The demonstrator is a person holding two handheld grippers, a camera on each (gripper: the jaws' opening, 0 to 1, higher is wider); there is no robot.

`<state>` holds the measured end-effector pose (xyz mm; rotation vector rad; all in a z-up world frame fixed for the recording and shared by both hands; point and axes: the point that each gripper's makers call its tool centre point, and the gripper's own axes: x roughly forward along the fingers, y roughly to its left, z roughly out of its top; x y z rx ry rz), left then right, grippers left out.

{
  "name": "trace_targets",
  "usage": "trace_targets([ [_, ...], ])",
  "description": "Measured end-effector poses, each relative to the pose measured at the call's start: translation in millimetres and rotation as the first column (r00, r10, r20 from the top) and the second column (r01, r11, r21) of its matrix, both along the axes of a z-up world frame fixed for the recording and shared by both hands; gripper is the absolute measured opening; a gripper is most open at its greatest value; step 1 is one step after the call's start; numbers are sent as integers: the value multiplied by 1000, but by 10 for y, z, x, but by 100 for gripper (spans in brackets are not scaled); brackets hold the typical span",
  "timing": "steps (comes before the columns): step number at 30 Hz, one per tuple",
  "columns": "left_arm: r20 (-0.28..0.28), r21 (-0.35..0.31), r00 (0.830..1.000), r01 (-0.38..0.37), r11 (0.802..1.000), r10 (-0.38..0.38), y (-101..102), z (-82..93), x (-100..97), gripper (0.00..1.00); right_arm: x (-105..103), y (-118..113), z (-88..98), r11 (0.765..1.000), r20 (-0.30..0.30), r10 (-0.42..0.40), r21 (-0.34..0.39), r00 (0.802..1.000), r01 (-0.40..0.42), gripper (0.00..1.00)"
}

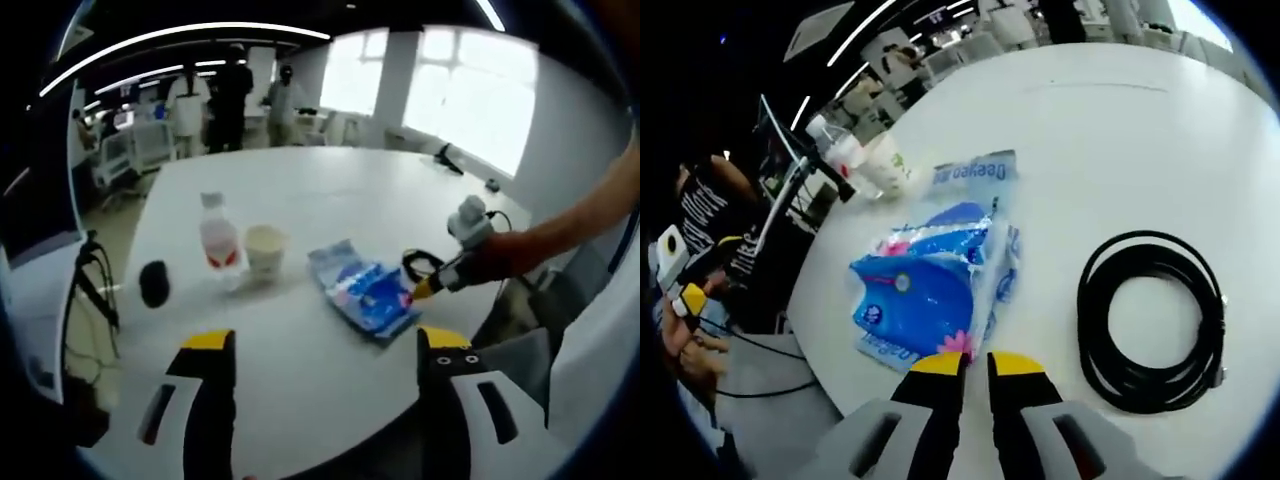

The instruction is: Arrange the tabletop items into an orderly group along one side of the table until the central work area is clear of visible clutter.

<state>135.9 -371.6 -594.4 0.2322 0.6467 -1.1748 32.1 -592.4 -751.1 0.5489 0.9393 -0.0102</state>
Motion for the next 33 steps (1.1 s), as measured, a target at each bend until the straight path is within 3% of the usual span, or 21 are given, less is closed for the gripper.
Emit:
trace_targets([
  [23,-16,8,1000,10,1000,-10,-4,-60,-48,73,-23,-221,229,997,87,-76,11,993,75,0],
  [33,-28,13,999,20,1000,-20,-69,-100,-95,73,-62,-597,395,990,129,-141,1,982,142,0],
])
